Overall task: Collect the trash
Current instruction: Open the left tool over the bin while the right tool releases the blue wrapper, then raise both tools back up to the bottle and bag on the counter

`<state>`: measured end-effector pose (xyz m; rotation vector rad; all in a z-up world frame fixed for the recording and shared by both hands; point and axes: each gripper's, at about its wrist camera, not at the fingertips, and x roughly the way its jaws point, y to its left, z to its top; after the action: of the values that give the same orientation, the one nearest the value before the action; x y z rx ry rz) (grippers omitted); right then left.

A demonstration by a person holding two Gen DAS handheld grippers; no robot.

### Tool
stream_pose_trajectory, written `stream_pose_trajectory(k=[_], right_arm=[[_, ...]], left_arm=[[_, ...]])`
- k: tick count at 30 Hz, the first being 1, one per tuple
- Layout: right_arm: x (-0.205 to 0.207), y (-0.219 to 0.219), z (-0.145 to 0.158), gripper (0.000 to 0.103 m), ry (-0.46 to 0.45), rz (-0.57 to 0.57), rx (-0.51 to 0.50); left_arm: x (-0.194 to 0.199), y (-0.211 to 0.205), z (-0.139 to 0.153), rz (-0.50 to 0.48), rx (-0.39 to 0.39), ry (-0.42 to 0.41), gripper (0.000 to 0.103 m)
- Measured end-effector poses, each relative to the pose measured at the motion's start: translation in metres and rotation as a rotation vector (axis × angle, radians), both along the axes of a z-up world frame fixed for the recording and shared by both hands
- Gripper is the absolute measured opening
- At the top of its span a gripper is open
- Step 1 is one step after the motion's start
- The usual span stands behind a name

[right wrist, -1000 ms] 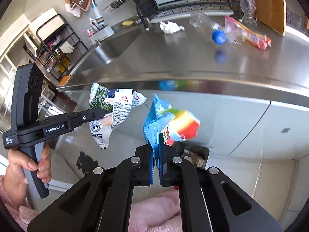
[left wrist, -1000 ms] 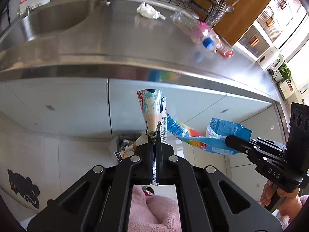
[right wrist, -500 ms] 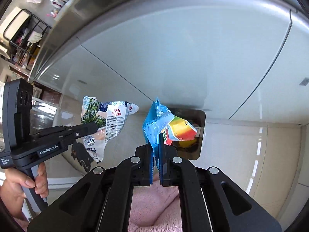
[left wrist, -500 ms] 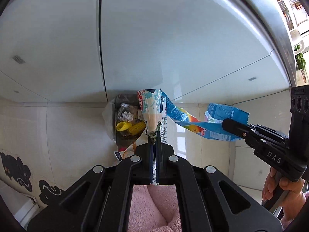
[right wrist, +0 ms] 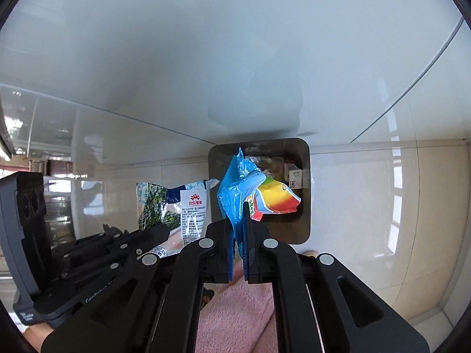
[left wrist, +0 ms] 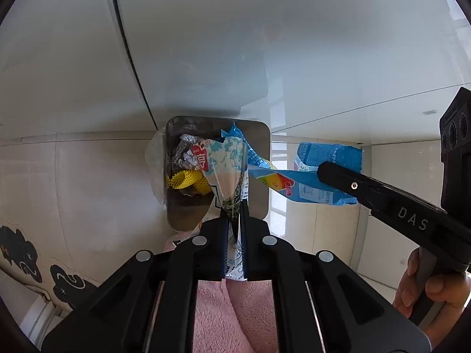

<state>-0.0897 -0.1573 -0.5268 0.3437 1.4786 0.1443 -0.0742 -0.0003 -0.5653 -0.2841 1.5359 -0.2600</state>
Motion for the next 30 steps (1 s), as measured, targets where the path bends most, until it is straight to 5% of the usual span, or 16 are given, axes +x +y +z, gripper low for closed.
stream_pose_trajectory(k=[4, 7, 8, 10, 15, 21, 30], right_arm=[[0.004, 0.001, -0.018, 0.009, 0.029, -0.078, 0.018], [0.003, 0.004, -0.023, 0.014, 0.046, -0.082, 0.023], [0.004, 0.005, -0.024, 0.022, 0.056, -0.08, 0.026], [0.007, 0.004, -0.024, 0.073, 0.056, -0.087, 0.043], [0.01, 0.0, -0.016, 0.073, 0.05, -0.1, 0.042], [0.014, -0.005, 0.023, 0.097, -0.01, -0.091, 0.04], [0.003, -0.009, 0.128, 0.1, -0.148, -0.007, 0.002]], left_arm=[[0.005, -0.002, -0.007, -0.018, 0.01, 0.009, 0.017], [0.01, 0.0, -0.006, -0.025, 0.019, 0.01, 0.033], [0.011, 0.0, -0.005, -0.025, 0.023, 0.01, 0.039], [0.013, 0.003, -0.003, -0.023, 0.027, 0.014, 0.041], [0.012, 0.011, 0.012, -0.011, 0.043, 0.003, 0.066], [0.006, 0.028, 0.06, 0.022, 0.045, -0.062, 0.095], [-0.006, 0.025, 0.174, 0.023, 0.029, -0.214, 0.095]])
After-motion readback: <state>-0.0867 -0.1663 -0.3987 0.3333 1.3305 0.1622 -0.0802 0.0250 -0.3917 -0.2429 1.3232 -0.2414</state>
